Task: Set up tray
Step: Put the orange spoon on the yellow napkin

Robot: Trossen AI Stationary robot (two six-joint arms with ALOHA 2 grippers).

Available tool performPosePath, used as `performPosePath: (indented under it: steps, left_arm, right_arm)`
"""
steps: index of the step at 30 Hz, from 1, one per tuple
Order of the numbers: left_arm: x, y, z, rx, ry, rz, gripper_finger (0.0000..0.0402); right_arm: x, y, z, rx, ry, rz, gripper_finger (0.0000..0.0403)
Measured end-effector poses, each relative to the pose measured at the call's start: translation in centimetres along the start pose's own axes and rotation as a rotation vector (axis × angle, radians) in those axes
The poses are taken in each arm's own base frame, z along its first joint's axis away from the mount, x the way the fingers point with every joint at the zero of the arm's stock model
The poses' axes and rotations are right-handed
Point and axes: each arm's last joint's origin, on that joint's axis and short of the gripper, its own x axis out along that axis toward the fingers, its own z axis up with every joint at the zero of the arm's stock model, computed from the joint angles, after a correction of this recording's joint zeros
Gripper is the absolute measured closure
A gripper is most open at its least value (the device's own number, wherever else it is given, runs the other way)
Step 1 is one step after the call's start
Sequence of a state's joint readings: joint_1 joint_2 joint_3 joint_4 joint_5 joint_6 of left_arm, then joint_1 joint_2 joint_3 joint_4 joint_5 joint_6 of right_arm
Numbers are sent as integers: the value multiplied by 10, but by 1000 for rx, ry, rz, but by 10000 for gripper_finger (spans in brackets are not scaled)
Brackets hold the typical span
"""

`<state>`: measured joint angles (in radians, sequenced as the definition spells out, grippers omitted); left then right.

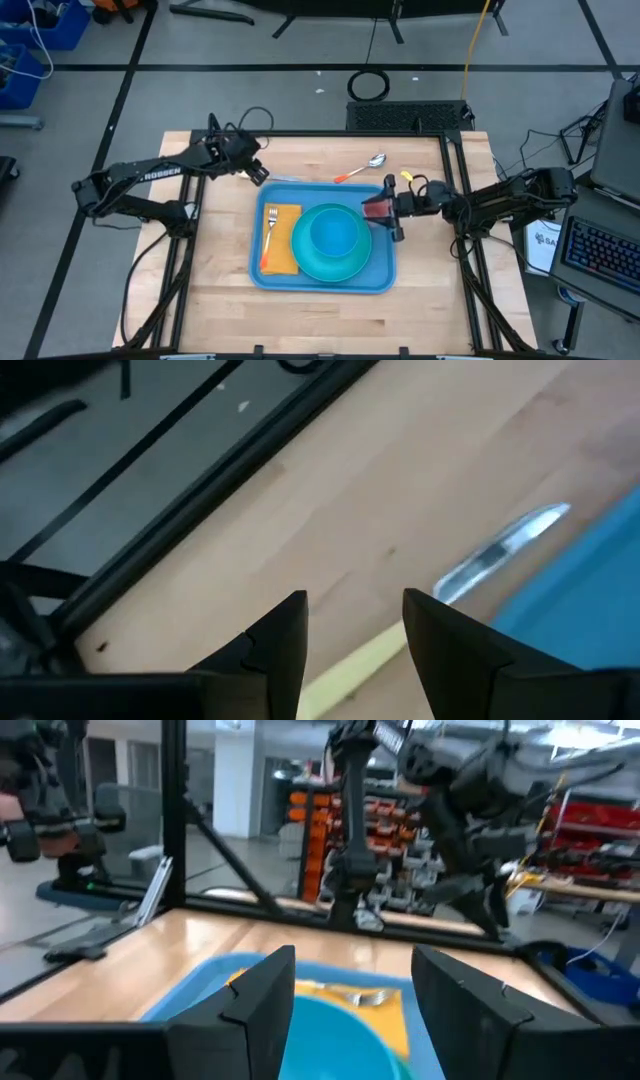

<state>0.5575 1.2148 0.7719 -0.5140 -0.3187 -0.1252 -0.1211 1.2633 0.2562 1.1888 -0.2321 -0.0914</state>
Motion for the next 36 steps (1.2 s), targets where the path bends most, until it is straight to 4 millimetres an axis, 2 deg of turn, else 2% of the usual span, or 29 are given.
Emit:
performPosePath:
  steps: [10, 18, 23, 28, 31, 36]
  left_arm:
    - [3, 9, 7, -39, -51, -8, 231]
    - [2, 7, 14, -20, -122, -34, 231]
    - [2, 7, 17, 17, -152, -32, 231]
    - [3, 10, 11, 238, -95, -48, 231]
    - [7, 13, 8, 304, -60, -81, 231]
    - [14, 15, 15, 181, -85, -123, 231]
  right_arm:
    - [-5, -17, 10, -43, -104, -93, 209]
    - [-11, -37, 9, -54, -91, -255, 209]
    - [-14, -44, 8, -53, -87, -298, 209]
    - [-14, -44, 5, -55, -59, -292, 209]
    - [-14, -44, 4, -53, -42, -290, 209]
    - [-14, -44, 2, -50, -27, -287, 209]
